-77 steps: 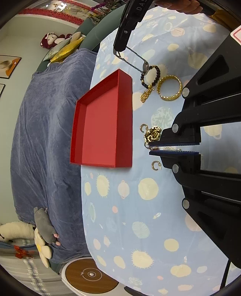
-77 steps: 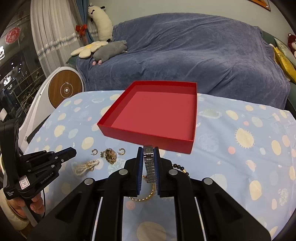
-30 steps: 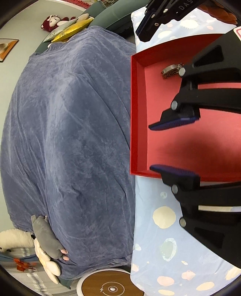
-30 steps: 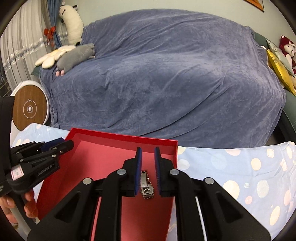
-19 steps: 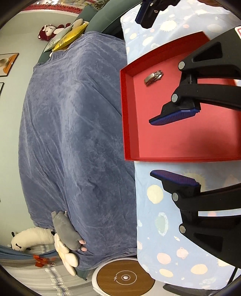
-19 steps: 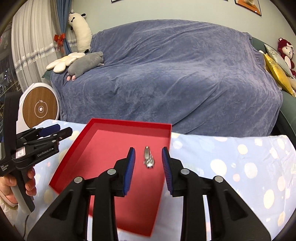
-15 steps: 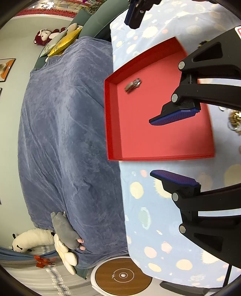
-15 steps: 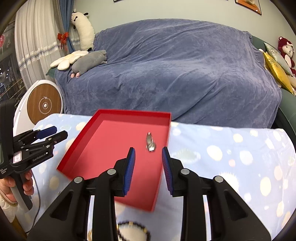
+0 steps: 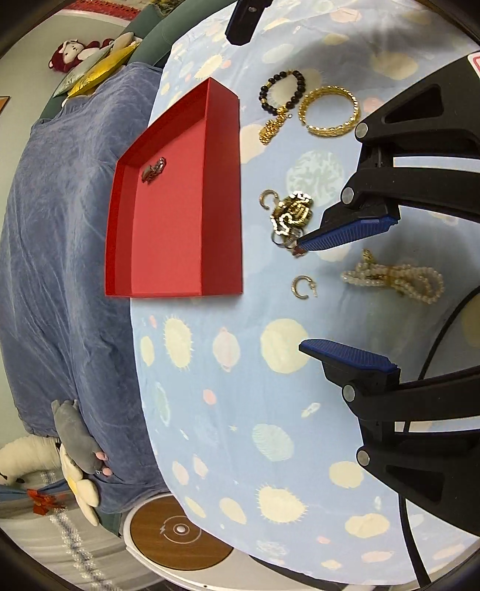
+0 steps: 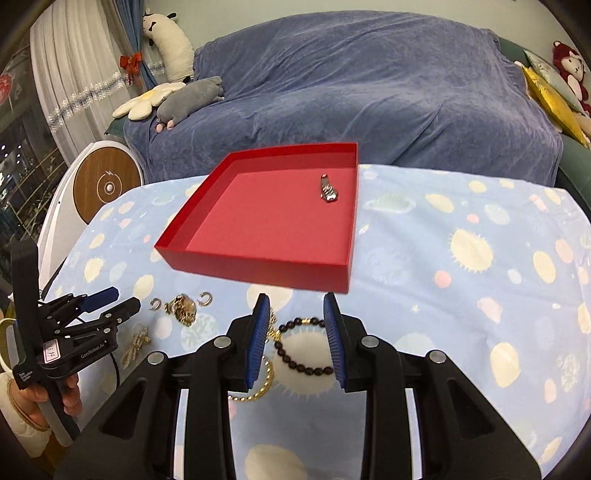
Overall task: Organize jewelry
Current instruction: 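Move the right gripper back to the tangled gold jewelry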
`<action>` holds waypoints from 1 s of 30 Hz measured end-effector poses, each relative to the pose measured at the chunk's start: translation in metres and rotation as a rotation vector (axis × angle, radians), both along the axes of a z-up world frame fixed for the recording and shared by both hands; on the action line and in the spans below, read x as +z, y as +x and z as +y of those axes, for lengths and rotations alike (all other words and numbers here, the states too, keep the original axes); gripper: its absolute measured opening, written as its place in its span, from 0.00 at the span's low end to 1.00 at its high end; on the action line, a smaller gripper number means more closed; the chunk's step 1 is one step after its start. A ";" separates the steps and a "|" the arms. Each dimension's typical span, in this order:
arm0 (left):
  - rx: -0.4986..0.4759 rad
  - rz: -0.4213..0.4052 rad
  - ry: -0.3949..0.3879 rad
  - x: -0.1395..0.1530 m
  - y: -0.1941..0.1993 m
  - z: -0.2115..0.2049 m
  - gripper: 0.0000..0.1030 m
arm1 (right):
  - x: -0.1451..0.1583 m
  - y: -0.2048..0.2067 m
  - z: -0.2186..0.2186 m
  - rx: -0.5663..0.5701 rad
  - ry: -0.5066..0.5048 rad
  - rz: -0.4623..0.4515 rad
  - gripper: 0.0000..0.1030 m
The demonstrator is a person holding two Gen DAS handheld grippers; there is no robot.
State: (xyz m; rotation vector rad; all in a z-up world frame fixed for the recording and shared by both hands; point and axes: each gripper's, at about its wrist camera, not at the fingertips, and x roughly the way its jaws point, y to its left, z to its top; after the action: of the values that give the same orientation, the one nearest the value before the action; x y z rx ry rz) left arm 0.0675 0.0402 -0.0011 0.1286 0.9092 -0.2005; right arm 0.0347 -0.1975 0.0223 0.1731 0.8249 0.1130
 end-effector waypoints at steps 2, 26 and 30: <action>-0.002 0.007 0.001 -0.006 -0.007 0.004 0.47 | -0.009 -0.005 0.010 0.020 0.008 0.020 0.28; -0.064 0.075 -0.028 -0.033 -0.035 0.025 0.47 | -0.057 0.042 0.130 0.288 -0.095 0.078 0.28; -0.075 0.074 -0.035 -0.034 -0.034 0.027 0.47 | -0.063 0.049 0.136 0.295 -0.107 0.087 0.28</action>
State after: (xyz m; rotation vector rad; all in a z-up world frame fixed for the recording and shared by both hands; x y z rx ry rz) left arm 0.0331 0.0670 -0.0347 0.1233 0.9744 -0.2920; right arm 0.0841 -0.0616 -0.0411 -0.0460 0.9376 0.3393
